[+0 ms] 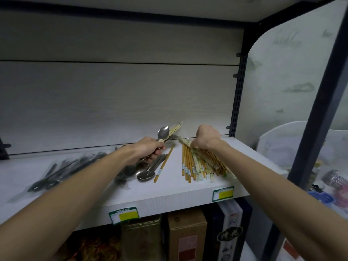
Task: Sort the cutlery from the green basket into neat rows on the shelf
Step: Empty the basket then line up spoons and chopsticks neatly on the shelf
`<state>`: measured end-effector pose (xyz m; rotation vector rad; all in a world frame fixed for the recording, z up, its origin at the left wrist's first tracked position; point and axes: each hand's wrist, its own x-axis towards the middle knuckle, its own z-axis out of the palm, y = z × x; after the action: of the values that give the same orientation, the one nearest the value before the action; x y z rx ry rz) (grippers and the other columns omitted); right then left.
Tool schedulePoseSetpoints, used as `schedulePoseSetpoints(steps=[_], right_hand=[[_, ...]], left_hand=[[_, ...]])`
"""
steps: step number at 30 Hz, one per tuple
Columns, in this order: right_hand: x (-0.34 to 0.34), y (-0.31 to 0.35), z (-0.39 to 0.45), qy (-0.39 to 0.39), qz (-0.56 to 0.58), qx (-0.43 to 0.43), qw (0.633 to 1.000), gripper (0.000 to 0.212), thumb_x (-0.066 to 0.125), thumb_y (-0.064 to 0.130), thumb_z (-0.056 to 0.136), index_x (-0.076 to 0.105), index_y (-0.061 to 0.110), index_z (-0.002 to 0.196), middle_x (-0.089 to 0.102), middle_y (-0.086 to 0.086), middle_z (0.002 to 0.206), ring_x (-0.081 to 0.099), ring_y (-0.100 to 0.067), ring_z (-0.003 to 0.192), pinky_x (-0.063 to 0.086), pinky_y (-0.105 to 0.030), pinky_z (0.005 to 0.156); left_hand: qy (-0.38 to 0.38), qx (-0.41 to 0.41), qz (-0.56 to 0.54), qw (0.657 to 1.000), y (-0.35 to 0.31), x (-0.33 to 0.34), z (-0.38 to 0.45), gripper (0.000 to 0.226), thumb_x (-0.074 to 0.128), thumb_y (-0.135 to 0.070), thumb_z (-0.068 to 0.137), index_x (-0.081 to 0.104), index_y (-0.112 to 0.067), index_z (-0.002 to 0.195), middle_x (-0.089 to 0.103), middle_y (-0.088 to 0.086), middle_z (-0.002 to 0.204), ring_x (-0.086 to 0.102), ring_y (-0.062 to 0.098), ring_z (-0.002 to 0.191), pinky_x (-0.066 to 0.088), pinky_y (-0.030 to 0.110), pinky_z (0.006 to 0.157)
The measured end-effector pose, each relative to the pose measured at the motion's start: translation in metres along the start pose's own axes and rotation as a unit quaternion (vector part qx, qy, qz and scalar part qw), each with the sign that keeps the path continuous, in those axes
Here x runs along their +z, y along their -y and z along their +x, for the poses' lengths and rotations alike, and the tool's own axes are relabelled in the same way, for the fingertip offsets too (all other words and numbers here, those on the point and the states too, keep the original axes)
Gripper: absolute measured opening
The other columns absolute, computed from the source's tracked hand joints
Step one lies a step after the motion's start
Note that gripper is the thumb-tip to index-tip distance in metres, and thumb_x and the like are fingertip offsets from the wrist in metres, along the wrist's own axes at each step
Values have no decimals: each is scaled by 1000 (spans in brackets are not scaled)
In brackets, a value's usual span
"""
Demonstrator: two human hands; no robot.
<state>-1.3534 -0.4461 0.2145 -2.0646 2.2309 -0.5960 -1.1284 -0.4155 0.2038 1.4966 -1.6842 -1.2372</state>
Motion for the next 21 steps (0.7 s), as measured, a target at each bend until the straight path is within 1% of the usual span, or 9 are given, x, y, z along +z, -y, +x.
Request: schedulePoseSetpoints(steps=[3,5,6,8,9,11,15,18,21], right_hand=[[3,6,1,-54,53,1,997,24,60,25,96,67,11,79,70,-4,79,64,-19,69,56,-30,61],[3,13,1,-24,205,20,978,33,54,34,101,66,9,84,72,-9,81,64,-21,67,58,-35,66],[1,18,-1,15,296,40,954,35,53,39,102,64,9,88,72,-8,83,65,-21,66,59,-35,66],[-2,24,-5,83,406,84,906,36,55,43,101,62,10,90,68,-5,74,56,-14,53,51,-26,50],[-2,25,-4,100,430,94,892,35,57,43,100,62,11,87,64,-3,69,49,-11,46,42,-22,42],[1,26,0,131,477,102,863,32,62,39,97,58,15,76,55,1,59,38,-9,39,30,-20,36],[5,32,4,149,578,103,796,25,55,24,103,55,17,79,41,7,51,30,-7,38,24,-19,33],[6,38,7,93,591,113,793,24,48,21,104,53,15,81,42,3,56,32,-10,40,24,-19,34],[4,39,10,46,579,126,804,22,48,22,103,55,14,83,44,1,61,37,-12,43,26,-20,35]], left_hand=[[15,10,6,1000,1,-2,2,22,45,-23,107,62,-10,101,43,-4,64,37,10,52,31,23,46],[36,18,8,999,0,-3,0,22,46,-23,107,63,-10,103,41,-6,63,36,9,52,30,24,47],[50,22,15,998,-1,-4,-1,23,47,-24,106,64,-9,107,39,-6,63,35,9,53,30,24,47],[73,28,29,997,-1,-8,-5,26,48,-26,106,65,-8,114,37,-6,64,33,9,53,30,24,48],[80,29,30,996,-2,-10,-6,26,49,-27,105,65,-9,115,36,-6,64,33,9,54,30,24,48],[86,29,29,995,0,-14,-9,24,50,-27,105,66,-11,113,36,-6,64,32,10,53,29,23,47],[100,18,-1,995,9,-20,-9,27,47,-35,107,58,-11,105,40,-5,65,33,10,52,29,22,44],[104,20,-15,994,13,-18,-9,31,43,-40,108,51,-10,102,47,-2,68,39,11,53,33,23,43],[86,34,-29,995,8,-15,-11,34,41,-39,108,52,-8,100,51,2,71,40,12,53,33,22,40]])
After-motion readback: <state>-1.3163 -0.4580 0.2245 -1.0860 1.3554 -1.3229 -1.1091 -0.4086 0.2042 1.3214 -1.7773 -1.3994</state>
